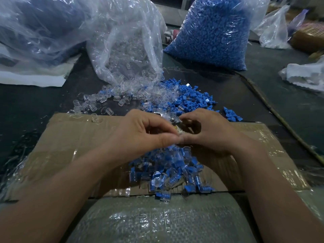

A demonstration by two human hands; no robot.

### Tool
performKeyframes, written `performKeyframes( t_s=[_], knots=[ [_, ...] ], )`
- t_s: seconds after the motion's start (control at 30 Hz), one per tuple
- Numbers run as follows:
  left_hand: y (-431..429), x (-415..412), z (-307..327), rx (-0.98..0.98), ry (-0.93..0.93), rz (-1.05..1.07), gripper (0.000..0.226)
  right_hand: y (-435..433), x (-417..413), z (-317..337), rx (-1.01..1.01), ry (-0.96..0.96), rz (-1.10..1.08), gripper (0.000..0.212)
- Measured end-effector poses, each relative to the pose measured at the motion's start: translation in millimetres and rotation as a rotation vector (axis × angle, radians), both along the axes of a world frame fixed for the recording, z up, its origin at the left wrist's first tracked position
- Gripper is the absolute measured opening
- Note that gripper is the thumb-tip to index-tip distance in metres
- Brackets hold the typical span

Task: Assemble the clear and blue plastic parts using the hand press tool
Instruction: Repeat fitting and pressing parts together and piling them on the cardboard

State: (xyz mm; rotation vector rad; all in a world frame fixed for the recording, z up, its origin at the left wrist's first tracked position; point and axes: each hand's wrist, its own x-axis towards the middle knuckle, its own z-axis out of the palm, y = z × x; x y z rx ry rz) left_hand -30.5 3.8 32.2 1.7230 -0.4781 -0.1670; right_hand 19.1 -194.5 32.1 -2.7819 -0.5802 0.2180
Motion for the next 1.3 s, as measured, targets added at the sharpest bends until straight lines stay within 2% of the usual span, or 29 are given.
performKeyframes(
  t_s=[0.13,0.23,0.37,0.47,0.57,0.83,0.93,1.13,1.2,1.3],
  knots=[
    [4.8,13.7,-10.4,-0.064,0.061,0.408,0.005,-3.2,0.5,2.2,0.103,-0.005,-0.035,0.058],
    [11.1,27.2,-21.1,0.119,-0.025,0.619,0.017,-2.6,1.1,1.0,0.078,-0.03,-0.038,0.037],
    [18.4,39.1,-30.0,0.551,-0.243,0.611,0.036,-1.6,1.5,1.3,0.077,-0.042,-0.035,0.03],
    [19.2,42.5,-31.6,0.727,-0.202,0.538,0.053,-1.4,1.4,-0.4,0.086,-0.061,-0.036,0.028],
    [18.3,43.2,-33.7,0.849,-0.184,0.462,0.053,-2.1,2.4,-2.8,0.1,-0.079,-0.038,0.024],
    [20.8,45.6,-37.8,0.684,-0.312,0.569,0.017,-8.7,9.6,-4.8,0.166,-0.218,-0.205,0.019],
    [21.4,44.9,-36.8,0.695,-0.308,0.575,0.017,-11.7,11.6,-5.7,0.198,-0.244,-0.293,0.018],
    [18.9,43.9,-35.9,0.78,-0.267,0.517,0.037,-16.2,15.9,-10.3,0.242,-0.294,-0.417,0.017],
    [18.7,42.7,-33.8,0.752,-0.272,0.533,0.032,-17.7,18.4,-11.1,0.249,-0.31,-0.469,0.016],
    [18.2,37.1,-26.0,0.601,-0.317,0.592,0.015,-20.6,21.7,-11.2,0.257,-0.309,-0.525,0.016]
  ],
)
